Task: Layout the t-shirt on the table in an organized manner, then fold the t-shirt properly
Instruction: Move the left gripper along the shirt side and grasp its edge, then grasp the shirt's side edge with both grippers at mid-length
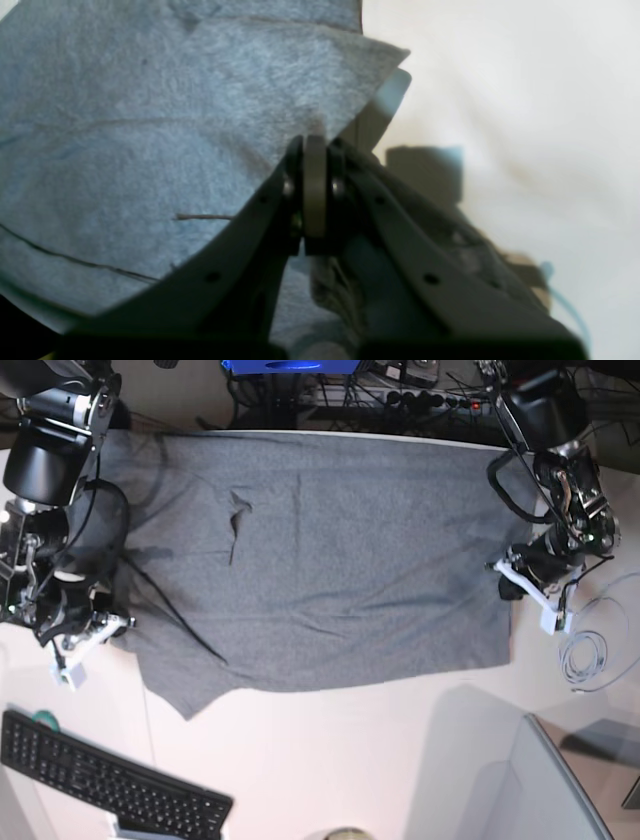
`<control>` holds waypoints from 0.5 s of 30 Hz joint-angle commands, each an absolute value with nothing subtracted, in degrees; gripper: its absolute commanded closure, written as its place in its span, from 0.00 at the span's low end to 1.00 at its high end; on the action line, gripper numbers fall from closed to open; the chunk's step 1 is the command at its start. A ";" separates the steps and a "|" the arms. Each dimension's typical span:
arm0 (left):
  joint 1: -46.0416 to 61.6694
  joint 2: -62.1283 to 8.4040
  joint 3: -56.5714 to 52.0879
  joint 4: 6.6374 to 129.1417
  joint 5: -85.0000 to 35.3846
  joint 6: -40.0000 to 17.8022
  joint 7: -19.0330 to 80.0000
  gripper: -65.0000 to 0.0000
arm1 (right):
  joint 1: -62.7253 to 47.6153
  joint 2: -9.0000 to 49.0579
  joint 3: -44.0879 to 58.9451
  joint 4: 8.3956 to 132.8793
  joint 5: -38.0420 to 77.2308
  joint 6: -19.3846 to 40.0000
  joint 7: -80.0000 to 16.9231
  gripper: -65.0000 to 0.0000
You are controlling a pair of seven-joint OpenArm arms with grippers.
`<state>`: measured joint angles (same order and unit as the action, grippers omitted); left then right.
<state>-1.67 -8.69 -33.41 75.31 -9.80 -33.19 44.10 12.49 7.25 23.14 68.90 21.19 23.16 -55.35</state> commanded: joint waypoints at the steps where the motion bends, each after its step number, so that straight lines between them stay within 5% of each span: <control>1: -1.71 -9.36 -33.63 78.02 -10.51 -33.45 44.18 1.00 | 13.93 7.78 23.16 69.93 22.02 23.52 -54.55 0.99; 15: 3.21 -7.87 -37.49 85.76 -10.51 -33.45 52.35 1.00 | 13.93 7.52 23.16 69.93 22.02 23.52 -54.55 0.99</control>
